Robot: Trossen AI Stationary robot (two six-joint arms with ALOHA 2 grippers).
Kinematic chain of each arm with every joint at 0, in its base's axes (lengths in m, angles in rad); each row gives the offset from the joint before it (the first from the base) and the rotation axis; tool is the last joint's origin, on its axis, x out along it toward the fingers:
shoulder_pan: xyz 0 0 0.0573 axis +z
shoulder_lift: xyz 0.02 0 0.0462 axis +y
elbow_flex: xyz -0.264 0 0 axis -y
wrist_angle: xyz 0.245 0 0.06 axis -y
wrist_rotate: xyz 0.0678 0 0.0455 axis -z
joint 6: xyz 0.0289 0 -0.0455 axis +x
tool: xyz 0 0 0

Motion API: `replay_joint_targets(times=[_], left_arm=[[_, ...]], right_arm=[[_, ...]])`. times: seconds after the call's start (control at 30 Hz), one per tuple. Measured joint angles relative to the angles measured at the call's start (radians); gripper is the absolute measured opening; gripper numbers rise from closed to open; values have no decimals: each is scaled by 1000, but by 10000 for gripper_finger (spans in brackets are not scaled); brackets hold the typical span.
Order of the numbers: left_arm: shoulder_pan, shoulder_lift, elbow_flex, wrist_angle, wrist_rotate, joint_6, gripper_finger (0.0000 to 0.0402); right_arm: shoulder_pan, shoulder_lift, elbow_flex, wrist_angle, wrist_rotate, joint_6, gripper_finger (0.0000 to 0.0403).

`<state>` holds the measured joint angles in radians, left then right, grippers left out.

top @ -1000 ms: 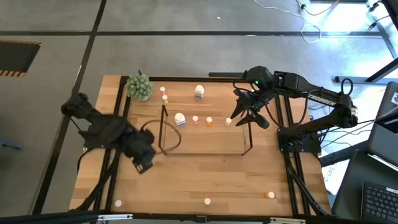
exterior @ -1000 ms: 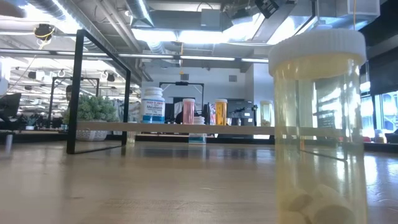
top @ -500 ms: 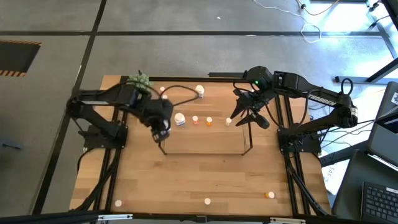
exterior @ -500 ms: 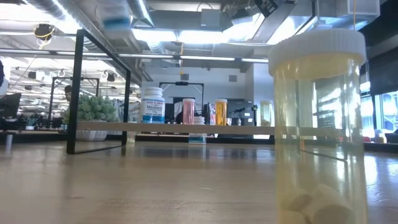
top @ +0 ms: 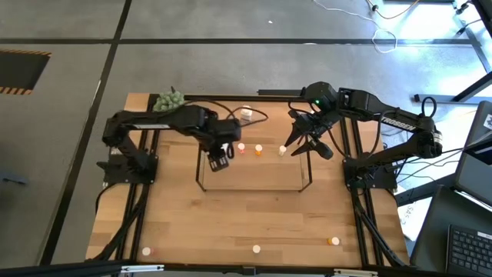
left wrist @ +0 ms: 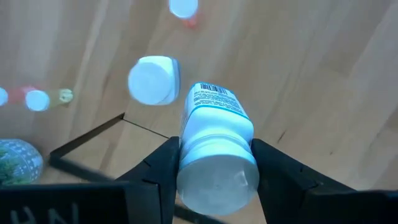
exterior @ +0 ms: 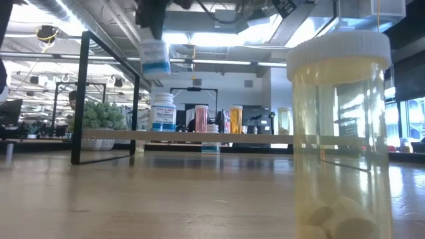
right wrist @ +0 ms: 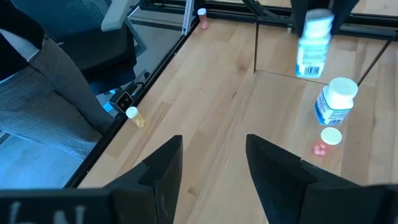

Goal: Pick and place medicine bottles onto shelf by color
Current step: Put the bottom white pill bottle on the shelf aligned with the white pill bottle

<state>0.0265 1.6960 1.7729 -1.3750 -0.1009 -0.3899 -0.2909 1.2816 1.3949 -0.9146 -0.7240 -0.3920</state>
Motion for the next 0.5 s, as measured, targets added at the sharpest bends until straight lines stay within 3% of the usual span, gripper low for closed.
replay_joint_targets(times=[0.5], left_arm=[[-30,174,0,49,36,61,156]], right_arm=[[0,0,0,0,23,1,179]])
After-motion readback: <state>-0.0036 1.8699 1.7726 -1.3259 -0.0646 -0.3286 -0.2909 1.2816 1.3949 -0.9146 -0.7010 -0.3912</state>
